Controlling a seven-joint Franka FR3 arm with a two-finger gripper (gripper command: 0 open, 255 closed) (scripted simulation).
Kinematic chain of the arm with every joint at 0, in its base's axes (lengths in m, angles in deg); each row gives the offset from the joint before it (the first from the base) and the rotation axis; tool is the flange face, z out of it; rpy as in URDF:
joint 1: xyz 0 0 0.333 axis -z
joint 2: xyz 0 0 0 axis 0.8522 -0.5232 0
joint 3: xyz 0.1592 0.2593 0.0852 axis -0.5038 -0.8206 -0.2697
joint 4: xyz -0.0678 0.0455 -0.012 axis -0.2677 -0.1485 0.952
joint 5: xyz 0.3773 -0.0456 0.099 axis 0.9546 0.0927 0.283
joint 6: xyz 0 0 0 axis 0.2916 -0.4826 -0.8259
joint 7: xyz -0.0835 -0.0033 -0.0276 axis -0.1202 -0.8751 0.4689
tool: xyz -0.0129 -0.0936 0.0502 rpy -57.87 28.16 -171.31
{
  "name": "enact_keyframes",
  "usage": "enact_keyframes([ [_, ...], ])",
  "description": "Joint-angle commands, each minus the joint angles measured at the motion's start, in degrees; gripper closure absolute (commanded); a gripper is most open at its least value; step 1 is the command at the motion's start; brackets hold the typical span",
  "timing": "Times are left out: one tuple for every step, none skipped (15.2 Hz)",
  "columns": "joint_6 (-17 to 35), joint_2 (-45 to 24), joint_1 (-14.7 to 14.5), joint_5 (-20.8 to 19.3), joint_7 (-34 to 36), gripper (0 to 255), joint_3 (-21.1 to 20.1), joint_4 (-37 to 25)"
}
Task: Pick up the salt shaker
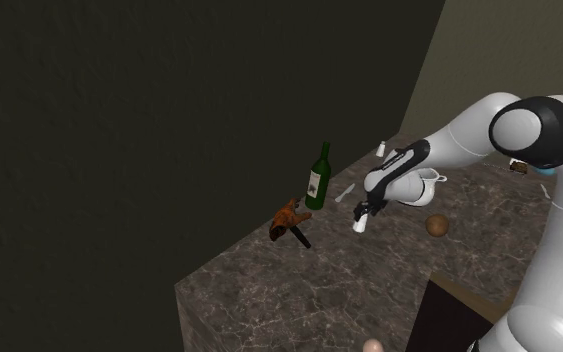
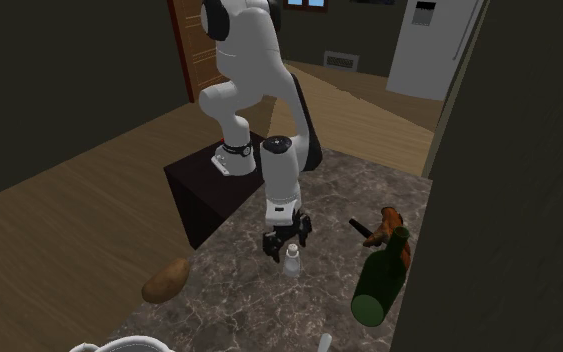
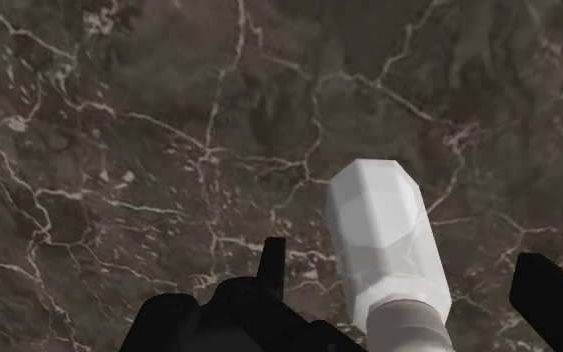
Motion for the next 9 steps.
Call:
enact_keyframes([
  [0.6,-0.6,0.2,0.5,-0.3,0,-0.3,0.0],
  [0.6,-0.7,0.2,0.5,-0.3,255,-0.3,-0.1],
  [0.6,-0.6,0.1,0.4,-0.2,255,-0.3,0.0],
  [0.6,-0.6,0.1,0.4,-0.2,255,-0.3,0.0],
  [0.6,-0.6,0.1,0.4,-0.2,255,-0.3,0.0],
  [0.6,-0.5,0.1,0.4,-0.2,255,-0.3,0.0],
  [0.6,-0.6,0.1,0.4,-0.2,255,-0.3,0.0],
  [0.6,-0.5,0.1,0.4,-0.2,255,-0.3,0.0],
  [0.6,-0.5,0.1,0.4,-0.2,255,-0.3,0.0],
])
